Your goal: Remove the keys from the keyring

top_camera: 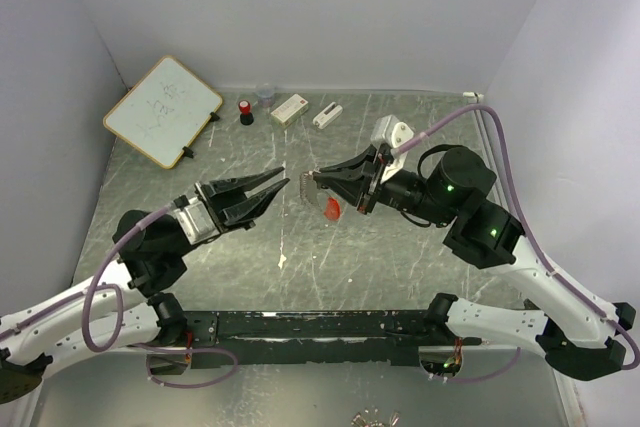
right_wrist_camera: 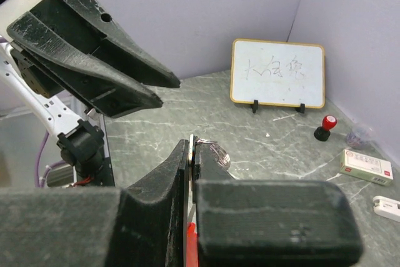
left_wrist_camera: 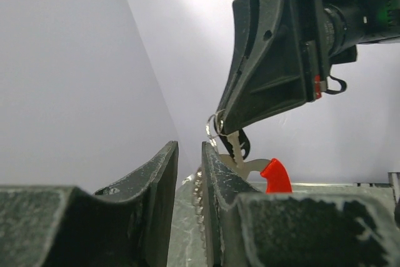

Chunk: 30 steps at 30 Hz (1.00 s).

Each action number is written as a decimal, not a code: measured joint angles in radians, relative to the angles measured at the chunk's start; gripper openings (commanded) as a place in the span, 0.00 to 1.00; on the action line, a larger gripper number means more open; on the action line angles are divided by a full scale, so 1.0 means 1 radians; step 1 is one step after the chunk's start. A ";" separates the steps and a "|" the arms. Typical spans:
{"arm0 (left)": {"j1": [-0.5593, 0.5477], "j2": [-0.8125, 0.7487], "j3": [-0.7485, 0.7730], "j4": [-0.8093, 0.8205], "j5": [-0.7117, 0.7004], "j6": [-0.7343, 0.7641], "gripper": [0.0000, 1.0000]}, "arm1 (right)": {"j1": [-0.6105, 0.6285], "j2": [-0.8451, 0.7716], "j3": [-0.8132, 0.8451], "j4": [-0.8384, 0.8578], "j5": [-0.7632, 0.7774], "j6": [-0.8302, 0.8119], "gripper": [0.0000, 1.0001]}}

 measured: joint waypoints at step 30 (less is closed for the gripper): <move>0.000 0.143 -0.020 0.089 0.072 -0.106 0.27 | 0.000 0.002 -0.012 0.022 0.013 0.009 0.00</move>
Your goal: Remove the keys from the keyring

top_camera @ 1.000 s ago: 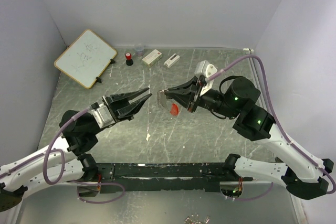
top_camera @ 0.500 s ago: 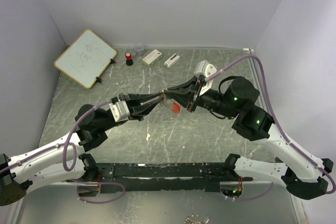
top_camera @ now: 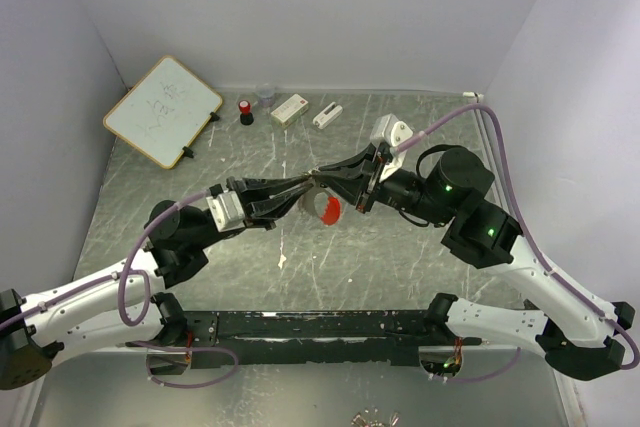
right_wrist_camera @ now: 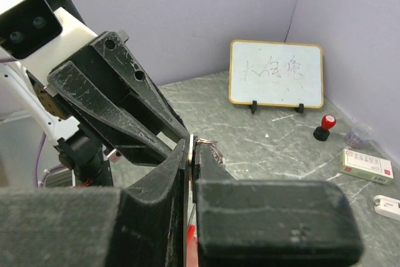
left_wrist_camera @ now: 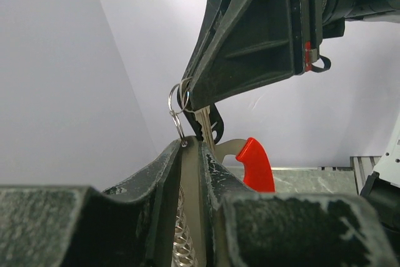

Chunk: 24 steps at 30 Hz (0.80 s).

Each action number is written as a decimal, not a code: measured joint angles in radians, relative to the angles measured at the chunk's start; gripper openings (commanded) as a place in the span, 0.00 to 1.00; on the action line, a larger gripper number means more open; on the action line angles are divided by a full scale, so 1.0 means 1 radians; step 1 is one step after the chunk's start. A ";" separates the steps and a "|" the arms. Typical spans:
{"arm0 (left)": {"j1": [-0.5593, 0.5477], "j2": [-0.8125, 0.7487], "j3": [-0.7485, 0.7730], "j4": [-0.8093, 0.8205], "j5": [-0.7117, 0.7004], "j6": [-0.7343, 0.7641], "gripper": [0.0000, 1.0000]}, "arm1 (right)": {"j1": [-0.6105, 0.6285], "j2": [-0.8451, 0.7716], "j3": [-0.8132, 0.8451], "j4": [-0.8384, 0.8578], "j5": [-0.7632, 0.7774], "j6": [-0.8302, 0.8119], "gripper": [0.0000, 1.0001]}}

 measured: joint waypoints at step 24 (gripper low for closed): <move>0.001 0.023 -0.004 0.056 -0.021 0.004 0.07 | 0.000 0.013 0.000 -0.001 0.000 0.008 0.00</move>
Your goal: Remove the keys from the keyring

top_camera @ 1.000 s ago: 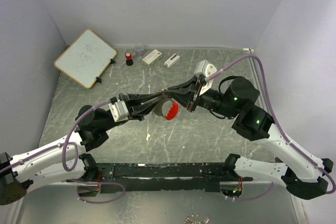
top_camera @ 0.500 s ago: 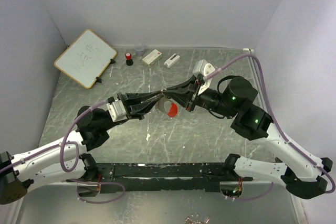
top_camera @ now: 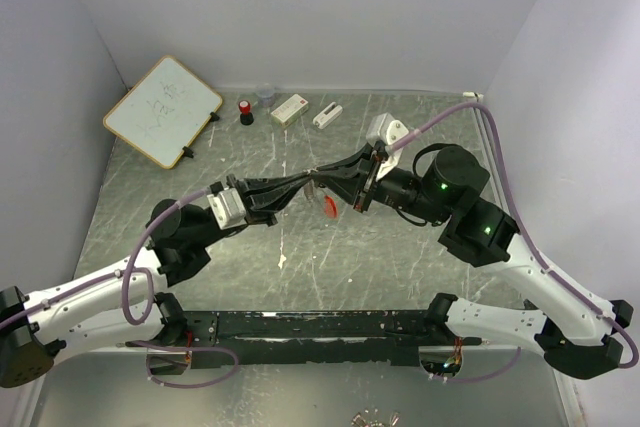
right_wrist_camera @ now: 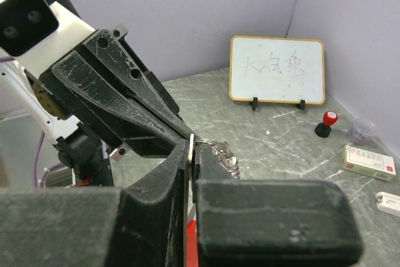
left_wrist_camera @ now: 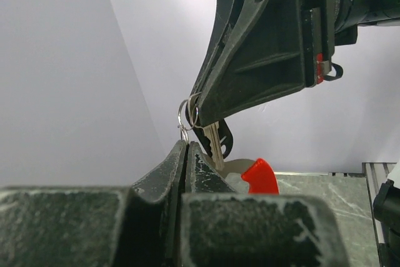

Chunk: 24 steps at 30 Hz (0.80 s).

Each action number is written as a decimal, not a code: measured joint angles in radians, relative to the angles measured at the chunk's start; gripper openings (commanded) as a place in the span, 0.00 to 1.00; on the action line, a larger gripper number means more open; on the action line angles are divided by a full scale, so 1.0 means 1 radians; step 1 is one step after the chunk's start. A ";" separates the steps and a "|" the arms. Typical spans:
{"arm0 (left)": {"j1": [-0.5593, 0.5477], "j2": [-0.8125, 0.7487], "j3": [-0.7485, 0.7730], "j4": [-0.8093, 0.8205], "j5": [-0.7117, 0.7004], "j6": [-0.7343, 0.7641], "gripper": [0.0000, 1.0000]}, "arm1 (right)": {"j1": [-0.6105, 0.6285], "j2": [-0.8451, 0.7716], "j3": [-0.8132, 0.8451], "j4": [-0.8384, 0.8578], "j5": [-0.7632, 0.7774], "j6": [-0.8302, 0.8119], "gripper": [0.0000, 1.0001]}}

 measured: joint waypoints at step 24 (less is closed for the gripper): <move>0.007 -0.006 0.152 -0.272 -0.045 0.132 0.07 | -0.012 0.078 0.066 -0.013 -0.025 0.028 0.00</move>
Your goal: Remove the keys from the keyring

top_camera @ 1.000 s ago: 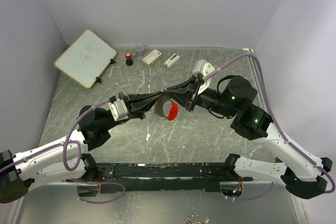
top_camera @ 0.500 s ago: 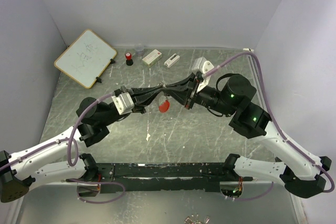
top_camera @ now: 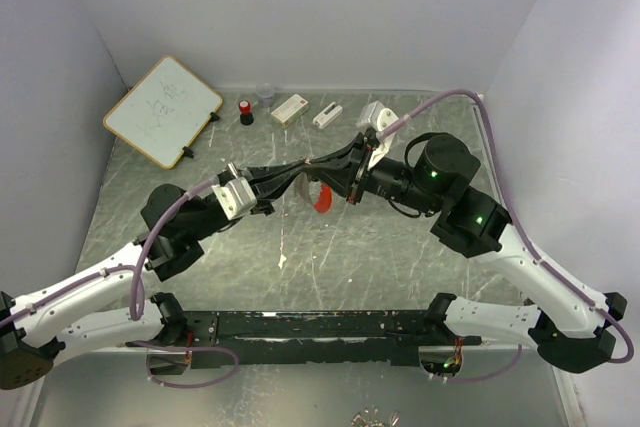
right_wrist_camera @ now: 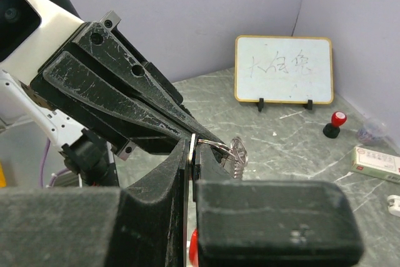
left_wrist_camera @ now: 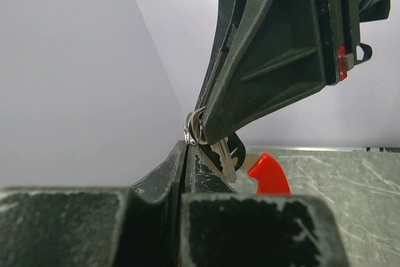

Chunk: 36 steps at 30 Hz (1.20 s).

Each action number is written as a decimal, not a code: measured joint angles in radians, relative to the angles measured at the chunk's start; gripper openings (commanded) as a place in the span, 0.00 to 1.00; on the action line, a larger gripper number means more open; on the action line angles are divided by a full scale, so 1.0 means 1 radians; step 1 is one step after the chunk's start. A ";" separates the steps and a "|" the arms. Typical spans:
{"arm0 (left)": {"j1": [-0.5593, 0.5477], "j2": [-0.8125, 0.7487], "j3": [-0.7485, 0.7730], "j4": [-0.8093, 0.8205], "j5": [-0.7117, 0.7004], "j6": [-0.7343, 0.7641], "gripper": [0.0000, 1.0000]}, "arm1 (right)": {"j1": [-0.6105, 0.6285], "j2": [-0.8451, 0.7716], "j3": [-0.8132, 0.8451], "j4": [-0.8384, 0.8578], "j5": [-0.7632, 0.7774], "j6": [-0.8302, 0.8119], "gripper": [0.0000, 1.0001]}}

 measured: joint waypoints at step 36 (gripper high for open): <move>-0.005 -0.237 0.027 -0.237 -0.016 0.146 0.39 | 0.020 0.016 0.089 -0.299 -0.138 -0.084 0.00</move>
